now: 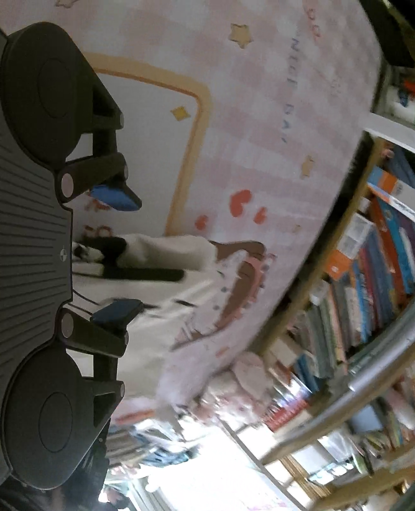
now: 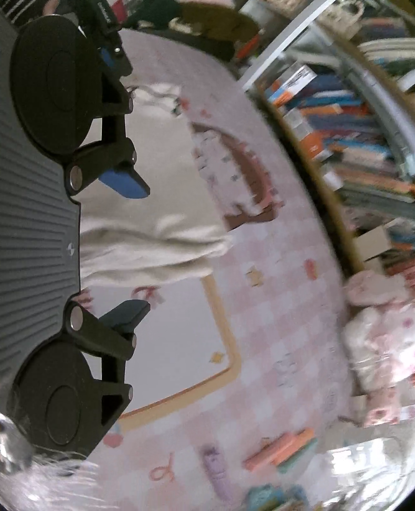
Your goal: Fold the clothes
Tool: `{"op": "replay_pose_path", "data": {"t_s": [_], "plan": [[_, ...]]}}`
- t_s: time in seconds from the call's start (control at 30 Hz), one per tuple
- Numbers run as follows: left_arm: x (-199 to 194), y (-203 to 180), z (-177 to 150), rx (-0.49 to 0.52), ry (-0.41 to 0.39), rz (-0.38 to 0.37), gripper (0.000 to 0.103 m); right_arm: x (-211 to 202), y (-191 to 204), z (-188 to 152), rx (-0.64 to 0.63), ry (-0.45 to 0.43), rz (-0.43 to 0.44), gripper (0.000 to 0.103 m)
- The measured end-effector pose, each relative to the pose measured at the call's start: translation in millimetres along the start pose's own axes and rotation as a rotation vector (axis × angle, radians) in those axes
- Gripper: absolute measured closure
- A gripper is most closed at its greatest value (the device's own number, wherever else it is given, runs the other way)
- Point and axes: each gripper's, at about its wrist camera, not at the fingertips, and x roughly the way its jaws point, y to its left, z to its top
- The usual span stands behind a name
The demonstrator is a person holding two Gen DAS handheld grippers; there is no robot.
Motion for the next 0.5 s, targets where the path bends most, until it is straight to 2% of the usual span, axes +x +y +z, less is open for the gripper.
{"op": "replay_pose_path", "data": {"t_s": [0.17,0.23,0.33,0.4,0.43,0.5], "plan": [[10.0,6.9,-0.9,-0.062,0.049,-0.015,0.043,18.2,-17.1,-6.4,0.105,0.097,0.036,0.035],[13.1,8.6,0.1,-0.083,0.053,-0.031,0.044,21.9,-20.7,-7.2,0.139,0.103,0.057,0.034],[18.5,11.1,2.8,-0.139,0.051,-0.051,0.045,25.7,-20.6,-5.0,0.172,0.109,0.081,0.038],[23.8,11.5,3.5,-0.184,0.066,-0.061,0.054,31.1,-16.3,-2.7,0.170,0.126,0.097,0.054],[26.8,11.4,3.7,-0.205,0.078,-0.063,0.063,33.8,-11.7,-1.9,0.154,0.133,0.094,0.058],[28.9,7.6,4.0,-0.206,0.088,-0.036,0.074,35.0,-0.2,-1.6,0.089,0.129,0.065,0.069]]}}
